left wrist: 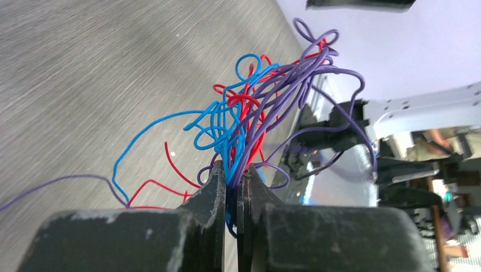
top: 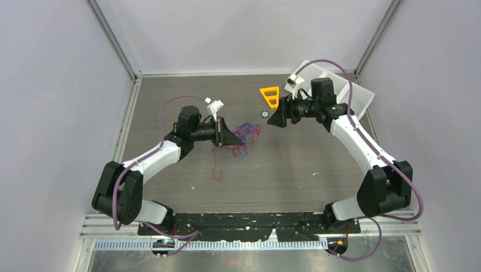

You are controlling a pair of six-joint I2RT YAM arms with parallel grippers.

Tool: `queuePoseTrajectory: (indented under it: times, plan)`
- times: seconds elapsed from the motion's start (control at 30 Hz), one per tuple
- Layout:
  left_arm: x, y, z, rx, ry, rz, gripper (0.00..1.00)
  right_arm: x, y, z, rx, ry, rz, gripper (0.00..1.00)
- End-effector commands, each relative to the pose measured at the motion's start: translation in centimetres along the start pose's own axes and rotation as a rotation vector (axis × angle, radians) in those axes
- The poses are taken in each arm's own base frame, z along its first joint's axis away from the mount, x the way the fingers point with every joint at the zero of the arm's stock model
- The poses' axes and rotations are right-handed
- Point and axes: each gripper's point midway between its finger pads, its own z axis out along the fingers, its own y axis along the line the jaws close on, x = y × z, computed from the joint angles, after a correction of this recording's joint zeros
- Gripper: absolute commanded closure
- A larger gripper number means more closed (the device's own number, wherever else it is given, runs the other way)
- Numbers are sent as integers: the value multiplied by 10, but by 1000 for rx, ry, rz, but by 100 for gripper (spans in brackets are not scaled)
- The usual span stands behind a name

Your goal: Untangle the cables

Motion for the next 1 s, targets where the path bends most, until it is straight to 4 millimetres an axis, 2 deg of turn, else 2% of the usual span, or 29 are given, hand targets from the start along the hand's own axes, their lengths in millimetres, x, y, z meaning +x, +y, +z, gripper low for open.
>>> queuePoseTrajectory:
  times: [0.0, 0.1, 0.17, 0.27, 0.37, 0.4, 0.43, 0.47, 0.5, 0.53, 0.57, 0.6, 0.63, 0.73, 0.83, 0.93, 0.97]
  plan:
    - [-38, -34, 0, 94, -121, -17, 100, -19, 19, 12, -15, -108, 124, 17]
    - [-42, -32, 3, 85, -119, -74, 100, -20, 38, 17, -52, -140, 136, 9]
    - [-43, -32, 5, 85, -121, -105, 100, -17, 43, 22, -54, -144, 134, 8]
    - [-45, -41, 8, 126, -111, -107, 100, -6, 38, 38, -16, -113, 123, 12]
    - [-44, -53, 12, 162, -94, -103, 100, -7, 29, 51, 35, -110, 101, 18]
    - [-44, -57, 13, 175, -90, -98, 100, -5, 28, 58, 41, -101, 98, 26]
    - [-44, -62, 12, 188, -83, -95, 100, -9, 28, 60, 49, -106, 85, 42]
    - [-44, -67, 11, 204, -77, -88, 100, -8, 24, 63, 81, -107, 82, 52]
    - [-43, -72, 9, 217, -70, -82, 100, -9, 19, 63, 104, -110, 73, 70]
    - [-43, -75, 6, 223, -64, -77, 100, -9, 10, 62, 156, -115, 66, 78]
    - [-43, -77, 2, 221, -58, -69, 100, -7, 3, 60, 196, -98, 49, 90]
    - [-42, -78, -2, 212, -52, -63, 100, -7, -11, 55, 278, -103, 39, 92]
    - [-38, -74, -6, 182, -40, -62, 100, 0, -20, 51, 326, -78, 18, 94]
    - [-32, -65, -24, 95, -31, -33, 100, 3, -62, 19, 551, -93, -19, 95]
    - [-26, -59, -38, 57, -34, -6, 96, 9, -94, -12, 679, -95, -26, 95]
    - [-15, -53, -50, 13, -5, 9, 96, 14, -104, -26, 713, -72, -44, 95]
    - [-12, -48, -52, -11, 2, 11, 97, 15, -95, -23, 632, -77, -41, 94]
